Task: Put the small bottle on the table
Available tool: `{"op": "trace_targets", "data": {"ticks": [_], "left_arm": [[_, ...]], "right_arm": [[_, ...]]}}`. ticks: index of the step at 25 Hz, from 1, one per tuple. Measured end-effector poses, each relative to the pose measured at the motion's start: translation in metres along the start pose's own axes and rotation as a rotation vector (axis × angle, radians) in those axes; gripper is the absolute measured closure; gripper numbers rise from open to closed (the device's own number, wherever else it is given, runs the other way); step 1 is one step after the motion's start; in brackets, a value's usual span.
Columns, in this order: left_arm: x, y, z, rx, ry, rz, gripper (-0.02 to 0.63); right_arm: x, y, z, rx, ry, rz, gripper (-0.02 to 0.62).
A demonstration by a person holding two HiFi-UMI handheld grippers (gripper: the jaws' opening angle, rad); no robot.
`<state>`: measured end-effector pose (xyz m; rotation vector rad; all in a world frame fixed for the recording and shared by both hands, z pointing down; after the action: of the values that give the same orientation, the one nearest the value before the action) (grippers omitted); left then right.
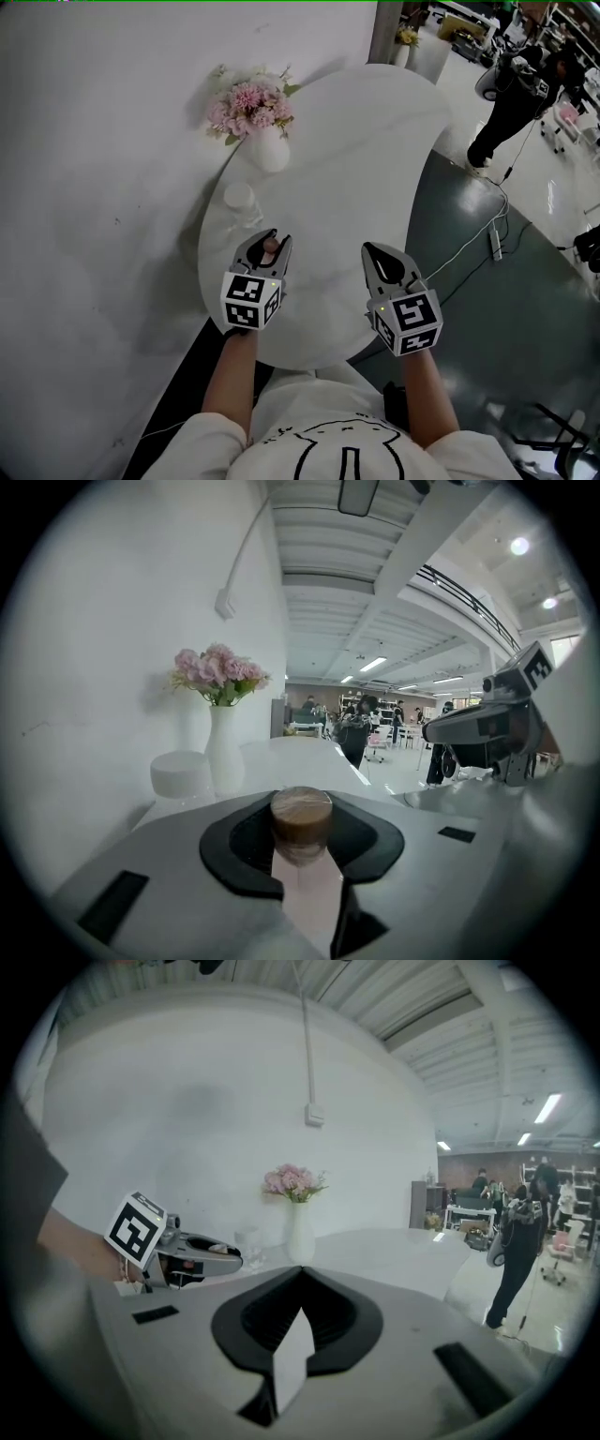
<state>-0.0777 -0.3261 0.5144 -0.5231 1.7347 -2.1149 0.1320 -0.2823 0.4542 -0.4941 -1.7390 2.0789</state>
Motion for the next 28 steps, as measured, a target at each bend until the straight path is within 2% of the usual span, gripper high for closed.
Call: {"op": "trace_targets", "data": {"ticks": [17,28], "left_arm": [[0.005,-0.052,0.035,0.125,-0.051,-0.037,0.489],[0.002,-0.054,0.045,0.149,-0.072,-0.022,0.489]], "right_arm": [[0.007,-0.025,0.009,0.055,-0.027,0.029,0.601],[0.003,-0.020,0.016,0.053,-0.033,0.033,0.601]]}}
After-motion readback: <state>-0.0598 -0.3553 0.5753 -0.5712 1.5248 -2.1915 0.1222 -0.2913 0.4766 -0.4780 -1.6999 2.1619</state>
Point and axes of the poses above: the fingertips, and each gripper's own axes: z forward along the fingers, x to its left, y out of its top, the point moved 6 cm from there along -z, backward along the fingers, and after that the axes turned 11 degrees about -x, right-handed, at the moved point
